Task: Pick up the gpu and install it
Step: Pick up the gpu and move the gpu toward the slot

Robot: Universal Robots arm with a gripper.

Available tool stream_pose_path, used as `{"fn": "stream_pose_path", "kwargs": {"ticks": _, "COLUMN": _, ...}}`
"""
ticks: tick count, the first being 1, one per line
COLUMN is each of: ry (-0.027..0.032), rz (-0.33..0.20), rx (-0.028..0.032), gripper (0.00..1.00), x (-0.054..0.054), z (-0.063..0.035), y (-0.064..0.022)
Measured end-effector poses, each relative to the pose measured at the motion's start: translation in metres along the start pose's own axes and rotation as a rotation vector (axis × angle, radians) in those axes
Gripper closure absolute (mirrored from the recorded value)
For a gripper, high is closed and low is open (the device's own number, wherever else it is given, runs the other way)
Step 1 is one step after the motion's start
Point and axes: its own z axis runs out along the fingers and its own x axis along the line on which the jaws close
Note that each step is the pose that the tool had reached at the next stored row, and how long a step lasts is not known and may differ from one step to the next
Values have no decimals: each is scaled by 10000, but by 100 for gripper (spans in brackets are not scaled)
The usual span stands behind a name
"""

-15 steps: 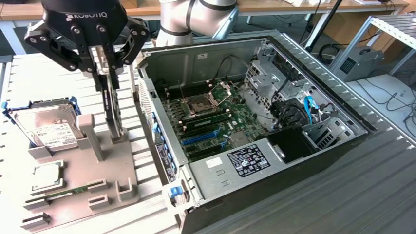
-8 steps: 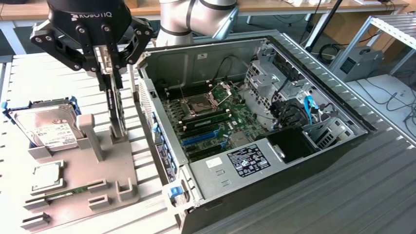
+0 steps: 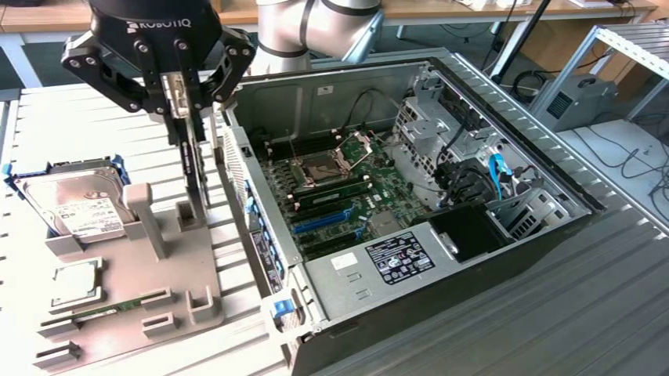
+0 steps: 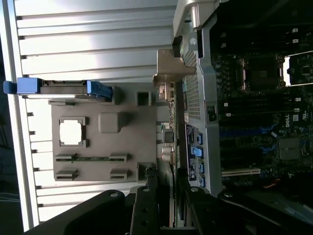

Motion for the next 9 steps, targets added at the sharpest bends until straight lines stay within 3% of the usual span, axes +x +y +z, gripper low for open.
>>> {"fn": "stream_pose_path", "kwargs": {"ticks": 9, "ry": -2, "rz": -1, "rx": 20, "gripper": 74, "x": -78, "z": 2, "y": 6}}
